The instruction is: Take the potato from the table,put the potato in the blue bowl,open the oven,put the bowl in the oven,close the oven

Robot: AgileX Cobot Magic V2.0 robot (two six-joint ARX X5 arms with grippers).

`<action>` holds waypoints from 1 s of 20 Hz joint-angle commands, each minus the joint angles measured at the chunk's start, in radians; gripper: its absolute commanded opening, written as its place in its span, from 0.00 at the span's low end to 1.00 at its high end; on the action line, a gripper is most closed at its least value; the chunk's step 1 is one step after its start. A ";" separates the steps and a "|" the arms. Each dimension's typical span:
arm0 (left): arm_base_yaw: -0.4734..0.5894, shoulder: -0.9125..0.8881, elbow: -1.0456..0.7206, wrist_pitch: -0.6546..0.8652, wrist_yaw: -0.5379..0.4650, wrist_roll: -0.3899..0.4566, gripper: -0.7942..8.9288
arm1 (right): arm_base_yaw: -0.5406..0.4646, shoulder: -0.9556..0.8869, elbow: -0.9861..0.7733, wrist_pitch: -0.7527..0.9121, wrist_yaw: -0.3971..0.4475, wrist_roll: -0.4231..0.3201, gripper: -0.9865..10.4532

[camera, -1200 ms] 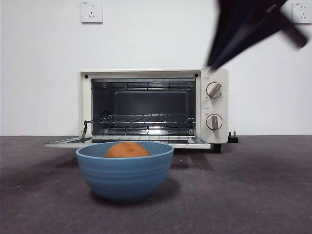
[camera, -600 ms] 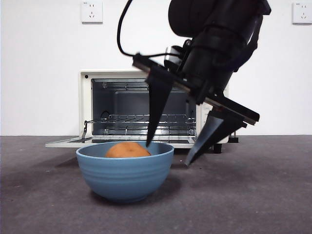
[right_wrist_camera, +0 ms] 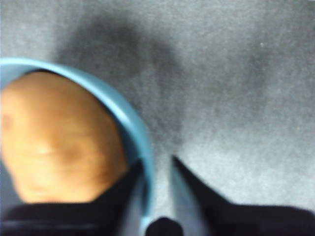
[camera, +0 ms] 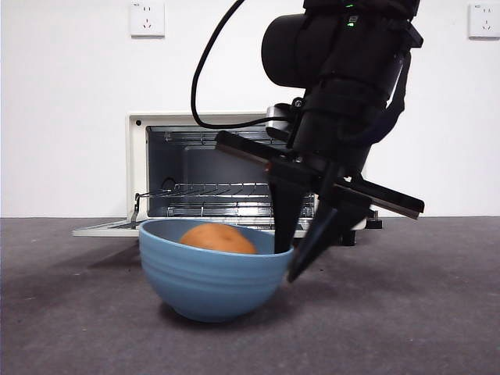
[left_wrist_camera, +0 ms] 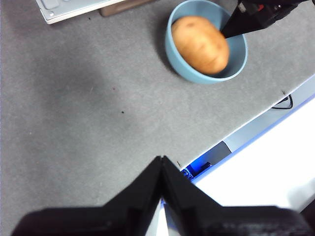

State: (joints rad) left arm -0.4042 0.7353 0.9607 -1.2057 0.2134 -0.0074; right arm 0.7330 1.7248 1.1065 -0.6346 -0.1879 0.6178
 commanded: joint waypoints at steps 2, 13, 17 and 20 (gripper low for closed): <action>0.003 -0.003 0.001 -0.001 0.003 0.012 0.08 | 0.002 0.004 0.048 -0.055 -0.005 0.018 0.08; 0.003 0.000 0.001 0.024 0.003 -0.068 0.08 | -0.048 0.077 0.511 -0.254 0.076 0.140 0.08; 0.003 0.002 0.001 0.025 0.003 -0.042 0.08 | -0.055 0.238 0.772 -0.401 0.095 0.166 0.08; 0.003 0.005 0.001 0.024 0.002 -0.032 0.08 | -0.074 0.385 0.967 -0.501 0.089 0.217 0.08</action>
State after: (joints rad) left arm -0.4042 0.7410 0.9607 -1.1866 0.2131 -0.0532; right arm 0.6640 2.0937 2.0628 -1.1389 -0.0982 0.8036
